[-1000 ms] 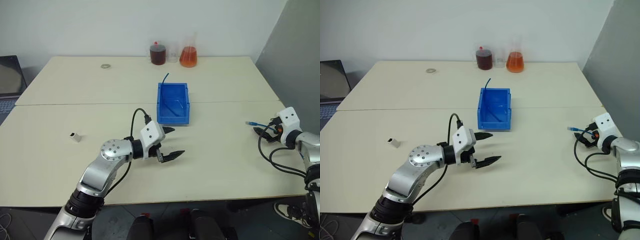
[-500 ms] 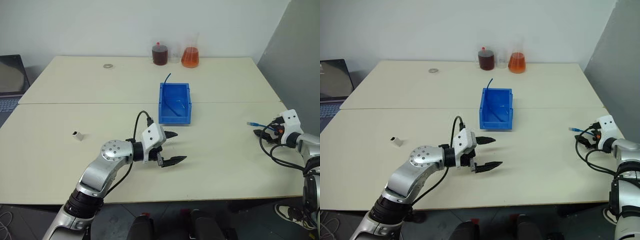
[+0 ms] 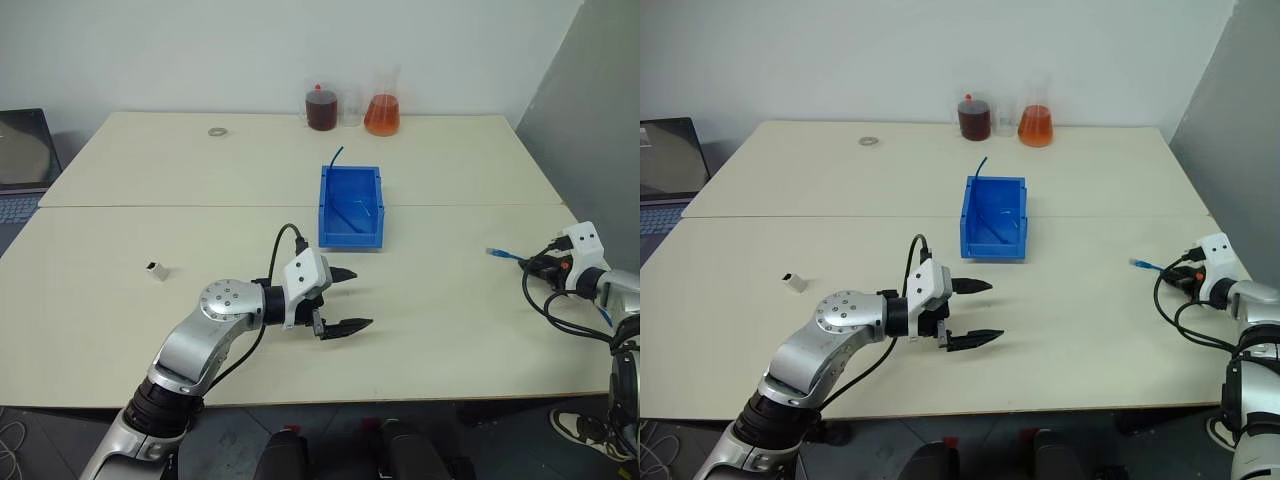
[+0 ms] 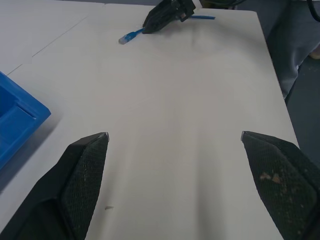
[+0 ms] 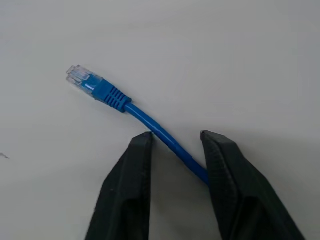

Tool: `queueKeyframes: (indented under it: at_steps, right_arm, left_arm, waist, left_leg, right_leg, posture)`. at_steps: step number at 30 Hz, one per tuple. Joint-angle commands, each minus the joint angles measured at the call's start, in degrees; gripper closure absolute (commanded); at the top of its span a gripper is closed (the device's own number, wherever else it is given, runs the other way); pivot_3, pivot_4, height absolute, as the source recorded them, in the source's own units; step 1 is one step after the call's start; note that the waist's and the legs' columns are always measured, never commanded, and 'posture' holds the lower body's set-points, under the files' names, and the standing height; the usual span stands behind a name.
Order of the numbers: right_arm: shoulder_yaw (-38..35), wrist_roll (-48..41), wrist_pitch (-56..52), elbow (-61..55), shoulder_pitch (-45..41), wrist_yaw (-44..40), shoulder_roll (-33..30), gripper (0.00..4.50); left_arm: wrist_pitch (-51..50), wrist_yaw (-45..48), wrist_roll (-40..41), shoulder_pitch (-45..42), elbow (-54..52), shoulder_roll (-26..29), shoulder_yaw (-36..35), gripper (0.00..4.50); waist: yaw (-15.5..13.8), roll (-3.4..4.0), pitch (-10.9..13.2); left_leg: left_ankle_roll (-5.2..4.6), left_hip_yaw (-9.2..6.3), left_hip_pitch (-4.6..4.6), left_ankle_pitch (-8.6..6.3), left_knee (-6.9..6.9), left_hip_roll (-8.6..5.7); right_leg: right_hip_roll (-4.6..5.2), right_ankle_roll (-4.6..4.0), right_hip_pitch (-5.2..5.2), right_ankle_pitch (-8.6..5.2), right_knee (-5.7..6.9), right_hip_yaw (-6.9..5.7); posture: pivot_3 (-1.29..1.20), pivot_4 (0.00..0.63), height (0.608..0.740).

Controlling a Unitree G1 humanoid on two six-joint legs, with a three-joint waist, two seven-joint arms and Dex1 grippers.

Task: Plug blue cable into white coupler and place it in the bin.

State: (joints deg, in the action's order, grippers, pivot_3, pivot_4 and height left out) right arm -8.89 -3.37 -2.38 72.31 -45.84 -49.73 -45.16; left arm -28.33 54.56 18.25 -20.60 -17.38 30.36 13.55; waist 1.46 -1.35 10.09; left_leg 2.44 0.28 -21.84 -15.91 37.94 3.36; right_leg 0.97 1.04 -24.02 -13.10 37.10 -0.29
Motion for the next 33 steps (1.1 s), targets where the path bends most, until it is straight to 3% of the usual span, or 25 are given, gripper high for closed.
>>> queueKeyframes:
  at_steps: [1,3,4,14,20,22,27,33]
  right_arm:
    - [0.6,1.4,0.1,0.9,1.5,-0.5,-1.0,3.94]
    - [0.8,1.6,0.5,0.8,1.6,-0.4,-0.9,4.45]
    - [0.8,1.6,0.6,0.8,1.7,-0.6,-0.8,4.48]
    - [1.3,1.8,0.8,0.3,2.1,-2.2,-0.9,4.48]
    - [3.2,1.0,2.6,-6.0,4.7,-10.7,-0.7,4.48]
    - [4.7,0.5,3.2,-13.2,7.3,-14.6,-0.5,4.48]
    - [5.3,-6.0,-9.1,-39.4,15.9,-19.8,0.3,4.48]
    - [10.1,-11.5,-21.5,-65.7,19.6,-16.6,7.1,4.48]
  left_arm:
    - [-0.6,0.7,1.7,-1.1,-1.7,0.5,-1.1,0.0]
    - [-1.3,1.0,2.0,-1.3,-1.5,0.8,-0.9,0.0]
    - [-1.3,1.4,2.0,-1.2,-1.4,1.1,-0.7,0.0]
    - [-1.2,3.1,3.1,-1.8,-1.0,1.7,-1.3,0.0]
    - [-1.1,0.4,4.8,0.7,-2.7,2.2,-6.7,0.0]
    - [-2.2,-1.3,5.6,3.6,-4.9,3.2,-9.7,0.0]
    - [-5.0,-5.4,8.9,14.2,-12.6,5.6,-18.8,0.0]
    - [-4.5,-9.9,10.0,38.1,-24.3,4.3,-31.2,0.0]
  waist:
    - [0.0,0.0,0.0]
    - [0.0,0.0,0.0]
    - [0.0,0.0,0.0]
    - [0.0,0.0,0.0]
    - [0.1,0.0,0.0]
    - [0.3,0.01,0.0]
    - [0.7,0.06,0.0]
    - [0.5,0.13,0.0]
  left_leg:
    - [0.0,0.0,0.0,0.0,0.0,0.0]
    - [0.0,0.0,0.01,0.0,0.0,0.0]
    - [0.0,0.0,0.01,0.0,0.0,0.0]
    - [0.0,-0.01,0.03,0.0,0.0,0.0]
    - [0.0,-0.01,0.03,0.0,0.0,0.01]
    - [0.0,-0.01,0.05,0.0,-0.01,0.01]
    - [-0.01,-0.01,0.08,0.0,-0.04,0.17]
    - [0.0,0.0,0.17,0.0,0.0,0.17]
  right_leg:
    - [0.0,0.0,0.01,0.0,0.0,-0.01]
    - [0.0,0.0,0.01,0.0,0.0,0.0]
    - [0.0,0.0,0.01,0.0,0.0,0.0]
    - [0.0,-0.01,0.02,0.01,0.01,-0.01]
    - [-0.01,-0.02,0.02,0.01,0.01,-0.01]
    - [-0.01,-0.02,0.01,0.01,0.02,0.0]
    - [-0.16,-0.01,-0.08,-0.03,0.1,0.1]
    - [-0.15,0.18,-0.07,-0.16,0.21,0.11]
  posture:
    - [0.0,0.15,0.74]
    - [0.0,0.15,0.74]
    - [0.0,0.15,0.74]
    - [0.0,0.15,0.74]
    - [0.0,0.15,0.74]
    - [0.0,0.15,0.74]
    - [0.0,0.15,0.74]
    - [0.0,0.15,0.74]
